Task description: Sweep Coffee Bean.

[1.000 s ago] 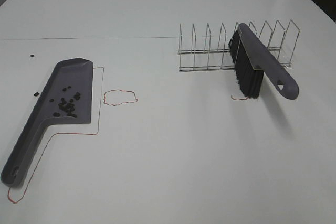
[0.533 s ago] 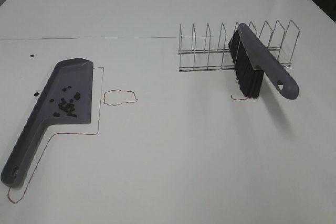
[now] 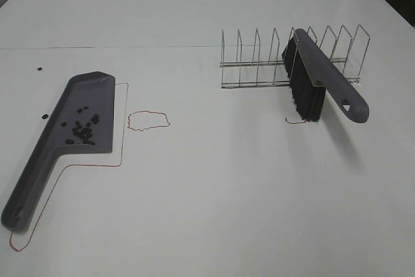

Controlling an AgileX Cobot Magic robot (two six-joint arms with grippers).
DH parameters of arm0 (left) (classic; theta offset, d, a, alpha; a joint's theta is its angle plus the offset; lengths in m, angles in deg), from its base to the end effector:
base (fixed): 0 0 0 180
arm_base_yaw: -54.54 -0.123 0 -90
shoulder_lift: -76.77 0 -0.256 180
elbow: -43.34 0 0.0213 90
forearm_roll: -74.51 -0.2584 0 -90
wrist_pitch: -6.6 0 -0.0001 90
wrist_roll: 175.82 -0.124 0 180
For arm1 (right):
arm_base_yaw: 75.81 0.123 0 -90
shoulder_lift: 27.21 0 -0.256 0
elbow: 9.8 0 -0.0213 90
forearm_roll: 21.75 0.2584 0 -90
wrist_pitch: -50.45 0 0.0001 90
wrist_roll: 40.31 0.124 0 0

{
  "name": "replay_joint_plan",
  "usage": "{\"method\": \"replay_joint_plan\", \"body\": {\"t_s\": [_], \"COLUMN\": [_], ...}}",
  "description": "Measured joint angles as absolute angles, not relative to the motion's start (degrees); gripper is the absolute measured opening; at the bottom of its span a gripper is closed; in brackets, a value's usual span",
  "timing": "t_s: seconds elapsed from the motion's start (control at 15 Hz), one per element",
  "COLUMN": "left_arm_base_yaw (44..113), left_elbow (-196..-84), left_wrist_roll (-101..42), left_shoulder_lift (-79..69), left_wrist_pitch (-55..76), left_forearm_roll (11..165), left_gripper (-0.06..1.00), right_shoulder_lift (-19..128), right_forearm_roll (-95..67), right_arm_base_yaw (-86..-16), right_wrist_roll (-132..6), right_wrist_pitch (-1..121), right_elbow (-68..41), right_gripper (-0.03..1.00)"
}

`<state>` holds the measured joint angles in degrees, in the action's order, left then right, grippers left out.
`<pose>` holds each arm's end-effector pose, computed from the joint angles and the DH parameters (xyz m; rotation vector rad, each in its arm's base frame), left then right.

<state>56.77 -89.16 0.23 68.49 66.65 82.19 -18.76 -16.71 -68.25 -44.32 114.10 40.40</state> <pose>0.0588 -0.0167 0.2695 0.1147 2.0140 -0.1407 0.0591 0.0177 0.2473 -0.2198 2.1231 0.1435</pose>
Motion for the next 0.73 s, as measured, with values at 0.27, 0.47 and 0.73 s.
{"method": "replay_joint_plan", "body": {"t_s": [0.27,0.47,0.73], "left_arm_base_yaw": [56.77,56.77,56.77], "left_elbow": [-89.16,-89.16,-89.16], "left_wrist_roll": [0.23,0.23,0.23], "left_shoulder_lift": [68.49,68.49,68.49], "left_wrist_pitch": [66.65,66.65,66.65], "left_forearm_roll": [82.19,82.19,82.19], "left_gripper": [0.76,0.76,0.76], "right_shoulder_lift": [-18.76,-18.76,-18.76], "right_forearm_roll": [-16.71,-16.71,-16.71], "right_arm_base_yaw": [-68.25,-68.25,-68.25], "right_wrist_roll": [-44.32,-44.32,-44.32], "right_wrist_pitch": [114.10,114.10,114.10], "right_elbow": [40.40,40.40,40.40], "right_gripper": [0.73,0.73,0.73]}}
